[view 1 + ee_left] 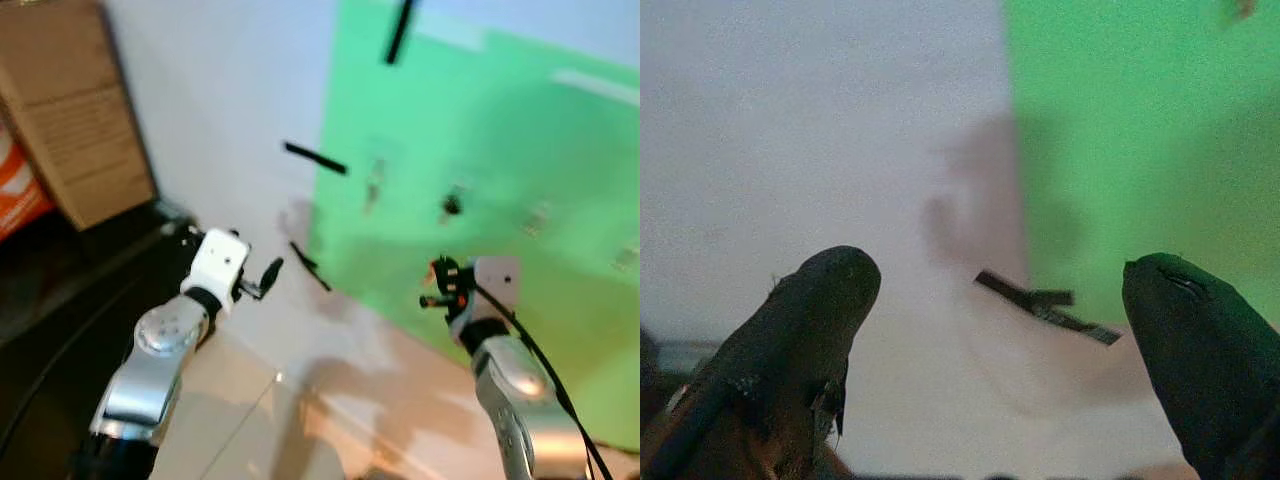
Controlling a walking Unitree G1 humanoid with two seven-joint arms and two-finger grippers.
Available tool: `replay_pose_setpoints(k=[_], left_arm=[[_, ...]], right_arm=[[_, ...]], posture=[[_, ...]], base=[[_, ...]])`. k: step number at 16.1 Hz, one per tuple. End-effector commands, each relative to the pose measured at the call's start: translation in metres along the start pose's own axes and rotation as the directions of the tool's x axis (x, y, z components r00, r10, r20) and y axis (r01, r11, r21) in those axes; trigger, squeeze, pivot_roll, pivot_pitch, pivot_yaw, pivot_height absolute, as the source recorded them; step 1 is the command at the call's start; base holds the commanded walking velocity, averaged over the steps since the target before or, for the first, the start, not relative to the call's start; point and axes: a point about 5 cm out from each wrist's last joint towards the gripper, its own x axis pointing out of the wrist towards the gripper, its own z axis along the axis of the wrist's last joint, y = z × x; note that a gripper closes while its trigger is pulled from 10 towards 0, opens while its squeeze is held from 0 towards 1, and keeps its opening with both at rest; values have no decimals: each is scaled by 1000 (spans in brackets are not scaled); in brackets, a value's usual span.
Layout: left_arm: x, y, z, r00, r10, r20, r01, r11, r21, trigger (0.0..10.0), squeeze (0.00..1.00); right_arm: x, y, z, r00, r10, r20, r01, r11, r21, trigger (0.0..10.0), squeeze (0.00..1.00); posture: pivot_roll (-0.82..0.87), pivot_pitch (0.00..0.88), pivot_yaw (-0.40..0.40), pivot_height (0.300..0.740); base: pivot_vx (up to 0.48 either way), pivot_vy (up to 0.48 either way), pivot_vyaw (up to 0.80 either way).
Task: Hang keys on a hook
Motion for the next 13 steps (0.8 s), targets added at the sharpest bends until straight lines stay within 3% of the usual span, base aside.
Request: replay_pose_setpoints(k=[1, 5, 9, 13], left_arm=[[3, -7, 7, 999, -31, 29, 31, 1000, 6, 10000, 0], [4, -8, 8, 998, -38, 40, 37, 999, 15, 10000, 0], [5, -7, 10, 998, -34, 44, 33, 999, 32, 10000, 0], [4, -2, 15, 997, -46, 68, 43, 998, 48, 10000, 0]], right_arm=[[-1, -3, 3, 1000, 2, 8, -2, 1000, -11, 10000, 0], [-1, -2, 10, 998, 43, 34, -43, 999, -22, 10000, 0], [2, 4, 21, 986, 142, 89, -141, 990, -19, 10000, 0], [4, 14, 38, 948, 289, 136, -288, 957, -28, 10000, 0]], posture=[[-26, 0, -27, 740], [-30, 0, -25, 740], [-21, 0, -30, 740], [-11, 0, -39, 740]], base=[[0, 0, -800], [0, 0, -800], [0, -337, 0], [0, 0, 0]])
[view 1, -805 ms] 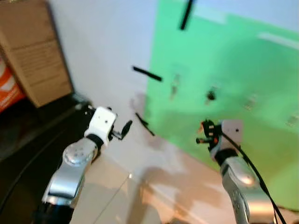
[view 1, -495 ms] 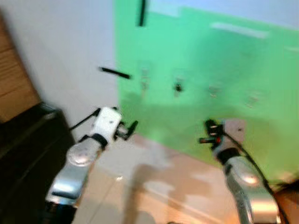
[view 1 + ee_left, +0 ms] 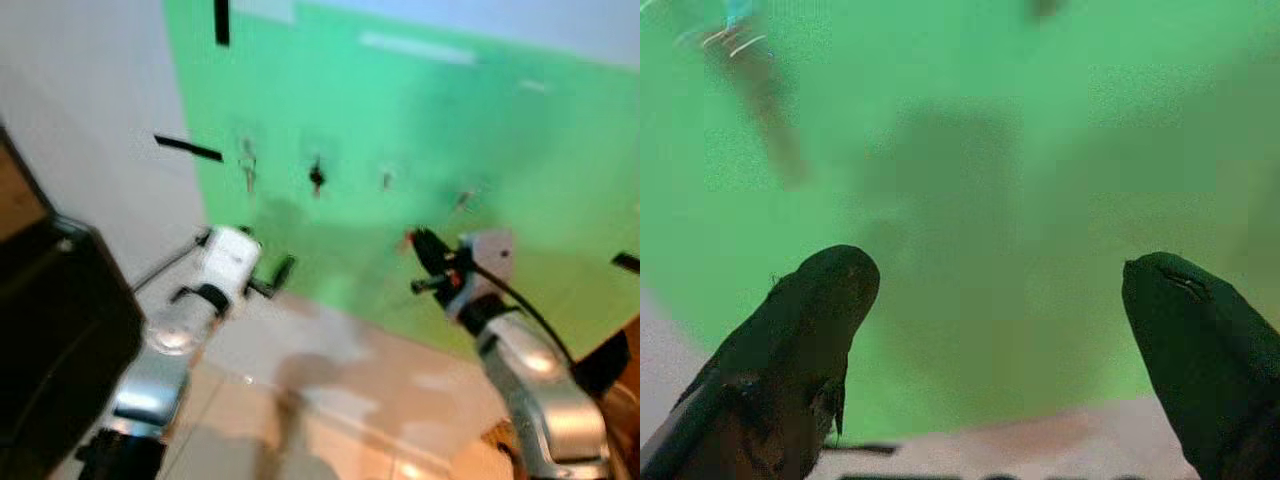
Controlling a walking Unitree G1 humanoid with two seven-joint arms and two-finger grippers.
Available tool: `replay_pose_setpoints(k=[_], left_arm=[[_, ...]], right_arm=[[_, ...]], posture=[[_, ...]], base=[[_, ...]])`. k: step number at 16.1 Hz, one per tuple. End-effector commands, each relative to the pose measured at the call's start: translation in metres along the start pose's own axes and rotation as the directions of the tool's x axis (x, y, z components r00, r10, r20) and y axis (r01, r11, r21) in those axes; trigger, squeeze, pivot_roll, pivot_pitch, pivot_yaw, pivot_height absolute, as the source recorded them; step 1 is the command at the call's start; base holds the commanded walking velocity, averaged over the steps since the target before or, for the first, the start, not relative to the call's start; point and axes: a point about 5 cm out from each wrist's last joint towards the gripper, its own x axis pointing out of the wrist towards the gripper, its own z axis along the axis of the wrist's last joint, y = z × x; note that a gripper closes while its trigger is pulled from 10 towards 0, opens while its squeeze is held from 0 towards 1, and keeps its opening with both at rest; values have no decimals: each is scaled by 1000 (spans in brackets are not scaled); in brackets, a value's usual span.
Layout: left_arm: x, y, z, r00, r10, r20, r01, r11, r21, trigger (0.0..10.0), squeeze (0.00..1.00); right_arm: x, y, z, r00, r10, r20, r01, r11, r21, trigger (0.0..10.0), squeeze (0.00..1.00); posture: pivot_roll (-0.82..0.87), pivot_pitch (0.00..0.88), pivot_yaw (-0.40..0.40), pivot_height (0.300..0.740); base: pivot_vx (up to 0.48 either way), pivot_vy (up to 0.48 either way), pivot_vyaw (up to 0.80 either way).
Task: Hang keys on a hook
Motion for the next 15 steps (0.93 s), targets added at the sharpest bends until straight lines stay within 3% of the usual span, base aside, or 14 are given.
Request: replay_pose_setpoints(k=[1, 4, 8, 15], left_arm=[[-2, 8, 8, 999, 4, 32, -5, 1000, 25, 10000, 0], [-3, 7, 21, 988, -124, 87, 124, 992, 10, 10000, 0], [-11, -5, 33, 926, -357, 120, 361, 932, -17, 10000, 0], [-14, -5, 34, 903, -416, 106, 420, 907, -25, 10000, 0]], right_arm=[[2, 5, 7, 999, 40, 27, -40, 999, 16, 10000, 0], [11, 6, 22, 995, 65, 80, -69, 996, 49, 10000, 0], [15, 10, 33, 986, 127, 106, -135, 988, 73, 10000, 0], [27, 17, 43, 980, 155, 126, -169, 979, 113, 10000, 0]], posture=[[-11, 0, -39, 740], [-3, 0, -45, 740], [13, 0, -53, 740], [15, 0, -51, 740]], base=[[0, 0, 0], [0, 0, 0], [0, 0, 0], [0, 0, 0]])
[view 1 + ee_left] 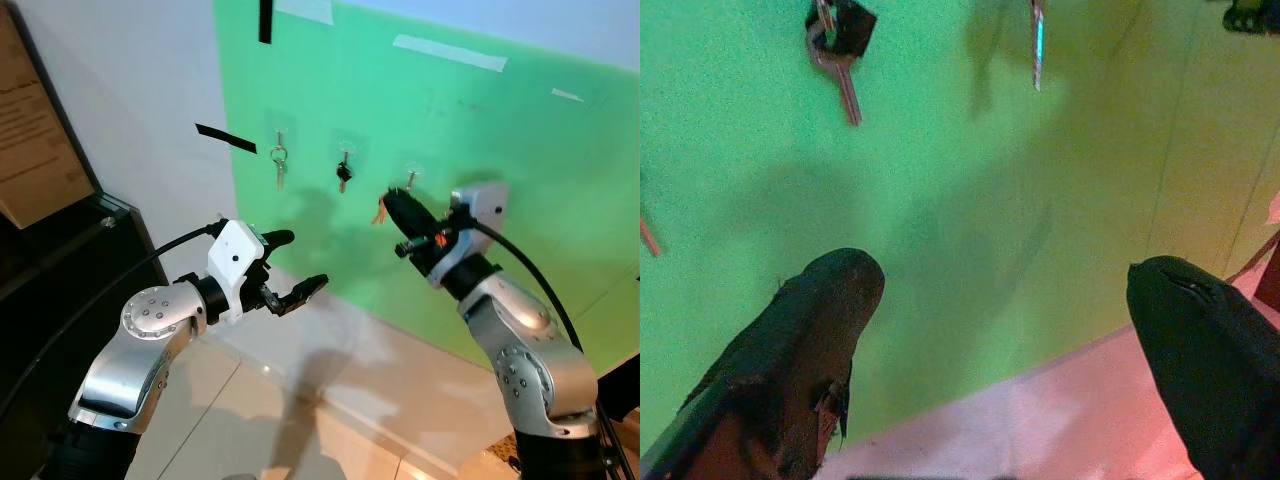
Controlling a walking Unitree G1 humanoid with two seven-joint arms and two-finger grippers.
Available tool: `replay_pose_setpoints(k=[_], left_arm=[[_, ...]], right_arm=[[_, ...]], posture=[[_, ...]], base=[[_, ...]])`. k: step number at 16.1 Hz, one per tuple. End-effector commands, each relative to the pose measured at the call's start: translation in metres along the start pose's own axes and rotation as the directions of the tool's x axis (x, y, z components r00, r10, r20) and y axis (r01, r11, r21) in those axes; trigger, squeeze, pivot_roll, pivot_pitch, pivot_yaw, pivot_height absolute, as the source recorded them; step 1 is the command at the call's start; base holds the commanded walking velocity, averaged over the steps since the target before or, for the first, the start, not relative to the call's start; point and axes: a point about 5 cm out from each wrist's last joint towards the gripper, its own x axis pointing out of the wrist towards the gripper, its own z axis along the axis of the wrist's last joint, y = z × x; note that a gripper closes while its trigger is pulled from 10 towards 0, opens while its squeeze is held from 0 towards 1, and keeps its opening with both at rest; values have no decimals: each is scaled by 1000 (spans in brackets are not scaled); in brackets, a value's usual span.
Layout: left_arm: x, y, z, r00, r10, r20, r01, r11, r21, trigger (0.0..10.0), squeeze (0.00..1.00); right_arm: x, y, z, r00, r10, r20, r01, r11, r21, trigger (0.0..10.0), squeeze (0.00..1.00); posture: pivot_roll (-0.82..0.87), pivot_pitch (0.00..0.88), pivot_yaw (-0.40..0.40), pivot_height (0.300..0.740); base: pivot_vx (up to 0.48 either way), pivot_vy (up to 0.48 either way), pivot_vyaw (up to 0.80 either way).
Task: Hang keys on a hook
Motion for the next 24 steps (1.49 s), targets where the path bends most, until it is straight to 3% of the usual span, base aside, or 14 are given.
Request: replay_pose_setpoints(k=[1, 3, 12, 18, 20, 22, 23, 24], left_arm=[[1, -2, 6, 1000, -24, 14, 24, 1000, 13, 10000, 0], [1, -2, 6, 1000, -24, 13, 24, 1000, 10, 10000, 0], [2, -2, 7, 999, -43, 11, 43, 999, 6, 10000, 0], [2, -2, 7, 999, -44, 13, 44, 999, 10, 10000, 0], [1, -2, 7, 999, -45, 14, 44, 999, 10, 10000, 0], [2, -2, 7, 999, -46, 13, 46, 999, 11, 10000, 0], [2, -2, 7, 999, -47, 13, 46, 999, 11, 10000, 0], [2, -2, 7, 999, -47, 13, 46, 999, 11, 10000, 0]], right_arm=[[3, -3, 2, 1000, -30, -4, 30, 1000, 9, 10000, 0], [5, -11, 3, 995, -104, 4, 103, 994, 43, 10000, 0], [1, -16, -17, 979, -135, -153, 148, 986, 79, 10000, 0], [3, -16, -10, 984, -132, -120, 141, 987, 71, 10000, 0], [2, -15, -7, 988, -95, -122, 92, 995, -24, 10000, 0], [-1, -13, -10, 979, -38, -199, -10, 972, -235, 10000, 0], [-5, -13, -18, 955, -12, -297, -108, 917, -385, 10000, 0], [-10, -15, -25, 927, -11, -375, -183, 859, -478, 10000, 0]], posture=[[15, 0, -51, 740], [17, 0, -55, 740], [14, 0, -49, 740], [18, 0, -52, 740], [18, 0, -53, 740], [18, 0, -53, 740], [19, 0, -53, 740], [19, 0, -53, 740]], base=[[0, 0, 0], [0, 0, 0], [0, 0, 0], [0, 0, 0], [0, 0, 0], [0, 0, 0], [0, 0, 0], [0, 0, 0]])
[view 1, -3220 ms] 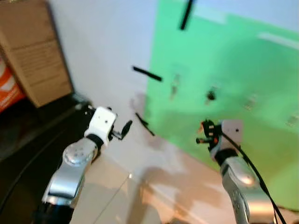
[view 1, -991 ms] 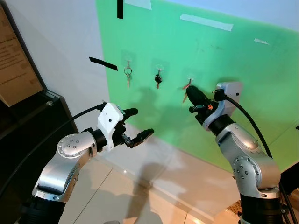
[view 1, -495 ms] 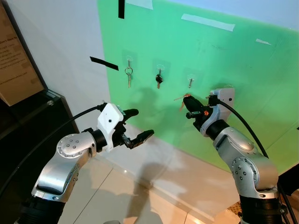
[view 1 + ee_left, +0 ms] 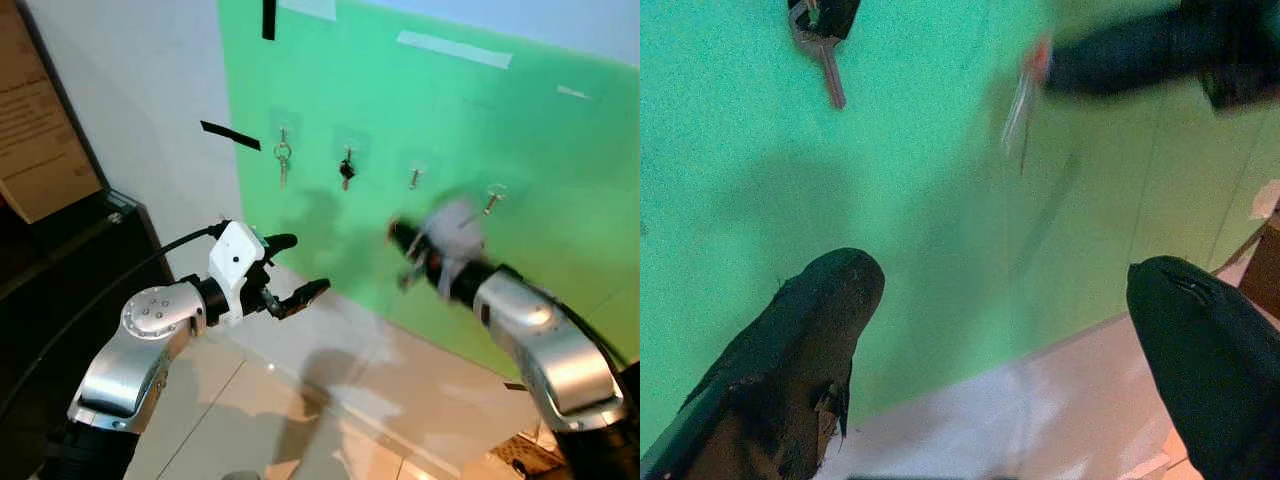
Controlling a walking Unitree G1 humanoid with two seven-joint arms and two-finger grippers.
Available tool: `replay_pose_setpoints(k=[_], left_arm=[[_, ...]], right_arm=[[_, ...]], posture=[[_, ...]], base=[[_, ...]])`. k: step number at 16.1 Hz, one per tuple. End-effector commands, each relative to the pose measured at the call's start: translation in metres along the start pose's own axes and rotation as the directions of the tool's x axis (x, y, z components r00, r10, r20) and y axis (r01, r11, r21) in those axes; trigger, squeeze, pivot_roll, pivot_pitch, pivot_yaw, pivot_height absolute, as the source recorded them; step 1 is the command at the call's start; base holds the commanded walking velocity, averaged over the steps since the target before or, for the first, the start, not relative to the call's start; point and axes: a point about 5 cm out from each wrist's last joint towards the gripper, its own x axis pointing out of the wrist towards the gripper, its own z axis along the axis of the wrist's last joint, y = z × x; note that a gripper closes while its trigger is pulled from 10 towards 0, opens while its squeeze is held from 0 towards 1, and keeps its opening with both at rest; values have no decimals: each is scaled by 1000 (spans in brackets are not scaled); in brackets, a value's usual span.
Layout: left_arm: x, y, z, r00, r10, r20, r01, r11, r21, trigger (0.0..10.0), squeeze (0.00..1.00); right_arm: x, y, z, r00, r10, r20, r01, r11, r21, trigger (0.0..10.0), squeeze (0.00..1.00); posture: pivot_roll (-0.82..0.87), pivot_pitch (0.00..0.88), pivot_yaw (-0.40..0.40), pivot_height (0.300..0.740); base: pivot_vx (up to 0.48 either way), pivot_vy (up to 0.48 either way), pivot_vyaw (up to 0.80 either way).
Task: Hang keys on a hook
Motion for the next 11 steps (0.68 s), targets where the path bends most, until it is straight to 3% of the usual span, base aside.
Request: replay_pose_setpoints(k=[1, 2, 5, 7, 8, 9, 10, 11], left_arm=[[2, -1, 7, 1000, -18, 17, 17, 1000, 26, 10000, 0], [1, -2, 7, 1000, -16, 16, 16, 1000, 25, 10000, 0], [1, -3, 7, 1000, -16, 16, 16, 1000, 22, 10000, 0], [0, -3, 6, 1000, -18, 13, 18, 1000, 20, 10000, 0], [0, -3, 6, 1000, -18, 12, 17, 1000, 20, 10000, 0], [-1, -3, 5, 1000, -17, 9, 17, 1000, 22, 10000, 0], [-1, -4, 5, 1000, -18, 8, 18, 1000, 22, 10000, 0], [-1, -4, 5, 1000, -18, 8, 18, 1000, 21, 10000, 0]], right_arm=[[-2, 5, -4, 998, 53, -40, -54, 998, -33, 10000, 0], [-5, 5, -6, 995, 84, -51, -83, 996, 14, 10000, 0], [-14, 11, -17, 968, 198, -157, -202, 979, -9, 10000, 0], [-26, 17, -39, 897, 290, -333, -313, 950, -15, 10000, 0], [-29, 15, -45, 879, 274, -390, -312, 950, -35, 10000, 0], [-38, 19, -55, 821, 329, -467, -381, 924, -20, 10000, 0], [-39, 24, -54, 816, 388, -428, -386, 918, 94, 10000, 0], [-42, 21, -59, 785, 358, -505, -401, 916, 26, 10000, 0]], posture=[[20, 0, -56, 740], [23, 0, -61, 740], [27, 0, -68, 740], [34, 0, -76, 740], [35, 0, -77, 740], [35, 0, -77, 740], [35, 0, -77, 740], [38, 0, -79, 740]], base=[[0, 0, 0], [0, 0, 0], [0, 0, 0], [0, 0, 0], [0, 0, 0], [0, 0, 0], [0, 0, 0], [0, 0, 0]])
